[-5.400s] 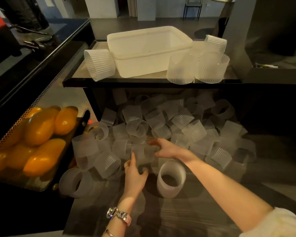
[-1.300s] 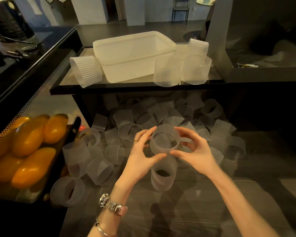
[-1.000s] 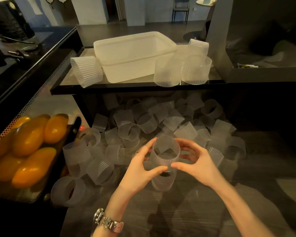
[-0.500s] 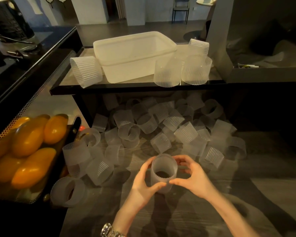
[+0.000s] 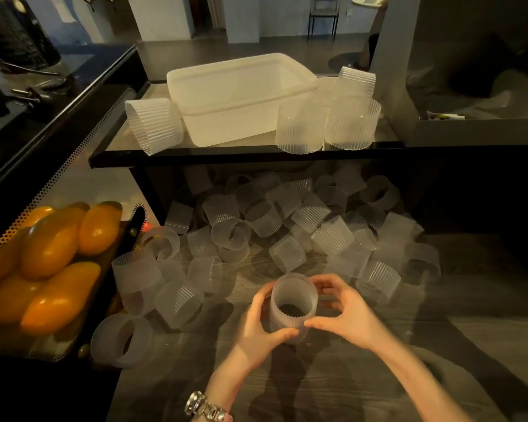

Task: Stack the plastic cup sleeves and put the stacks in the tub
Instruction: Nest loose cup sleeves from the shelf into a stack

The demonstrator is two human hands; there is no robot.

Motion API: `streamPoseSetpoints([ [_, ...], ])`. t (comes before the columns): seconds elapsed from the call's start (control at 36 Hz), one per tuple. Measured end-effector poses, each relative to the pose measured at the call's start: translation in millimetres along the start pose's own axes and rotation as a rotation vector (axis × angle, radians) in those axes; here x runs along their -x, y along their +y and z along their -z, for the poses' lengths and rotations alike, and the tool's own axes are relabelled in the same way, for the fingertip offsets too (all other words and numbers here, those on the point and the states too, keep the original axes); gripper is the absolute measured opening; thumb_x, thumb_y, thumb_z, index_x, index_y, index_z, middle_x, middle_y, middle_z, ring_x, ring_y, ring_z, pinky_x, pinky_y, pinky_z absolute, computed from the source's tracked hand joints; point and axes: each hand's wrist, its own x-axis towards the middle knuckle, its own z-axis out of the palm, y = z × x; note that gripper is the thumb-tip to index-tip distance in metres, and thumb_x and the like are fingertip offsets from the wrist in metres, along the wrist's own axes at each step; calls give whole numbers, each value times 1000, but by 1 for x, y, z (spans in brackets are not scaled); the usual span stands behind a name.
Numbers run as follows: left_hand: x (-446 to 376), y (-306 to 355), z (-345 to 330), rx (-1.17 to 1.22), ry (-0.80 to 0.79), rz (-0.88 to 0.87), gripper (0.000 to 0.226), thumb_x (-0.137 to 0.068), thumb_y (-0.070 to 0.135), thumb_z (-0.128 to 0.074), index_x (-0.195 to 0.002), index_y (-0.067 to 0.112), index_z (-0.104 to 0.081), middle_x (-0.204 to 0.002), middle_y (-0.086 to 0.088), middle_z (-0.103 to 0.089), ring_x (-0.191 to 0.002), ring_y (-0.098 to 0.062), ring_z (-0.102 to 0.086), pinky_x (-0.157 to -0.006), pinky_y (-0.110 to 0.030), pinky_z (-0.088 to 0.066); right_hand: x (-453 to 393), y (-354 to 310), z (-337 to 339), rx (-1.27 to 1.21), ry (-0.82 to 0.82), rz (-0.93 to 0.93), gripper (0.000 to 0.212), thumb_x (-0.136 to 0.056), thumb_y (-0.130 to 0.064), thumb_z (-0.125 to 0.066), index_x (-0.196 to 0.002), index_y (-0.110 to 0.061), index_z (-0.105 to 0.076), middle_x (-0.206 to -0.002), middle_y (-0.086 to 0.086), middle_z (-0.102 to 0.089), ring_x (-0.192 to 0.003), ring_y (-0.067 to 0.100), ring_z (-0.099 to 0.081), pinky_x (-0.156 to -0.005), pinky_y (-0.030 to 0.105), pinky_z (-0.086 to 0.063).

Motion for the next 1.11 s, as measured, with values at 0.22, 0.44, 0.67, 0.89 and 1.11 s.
streamPoseSetpoints([
  [0.22,-11,16,11,62,-28,100,66,-72,29,-76,-128,19,-42,-123,4,-52,-122,-13,-49,-98,-21,-42,-26,-2,5,-97,56,-68,14,-88,-13,-59,-100,-22,-59,-101,-3,-64,-99,13,-60,-87,22,-49],
  [0.44,-49,11,22,96,-5,292,58,-91,57,-33,-140,26,-38,-143,9,-39,-129,-6,-38,-110,-33,-31,-72,3,-4,-93,145,-203,38,-96,-11,-48,-133,-5,-44,-134,12,-50,-124,22,-47,-94,25,-40],
  [0.67,-105,-3,19,-169,-49,324,48,-99,37,-35,-145,31,-24,-151,-5,-30,-138,-23,-30,-109,-34,-24,-93,8,-14,-22,57,-222,47,-96,-8,-46,-141,-13,-35,-147,6,-36,-136,21,-33,-102,27,-34],
  [0.89,-123,-4,10,-350,-148,413,56,-95,26,-43,-145,35,-20,-145,-6,-37,-124,-27,-45,-104,-38,-37,-95,11,-14,44,-28,-245,55,-89,-2,-54,-140,-10,-35,-143,10,-41,-128,22,-43,-104,34,-41],
  [1.11,-120,-8,14,-281,-110,358,59,-88,7,-50,-140,27,-31,-117,-1,-50,-74,2,-47,-66,-18,-43,-95,14,-7,169,-148,-139,79,-74,-14,-76,-141,-21,-35,-142,-3,-36,-126,6,-34,-100,19,-34],
])
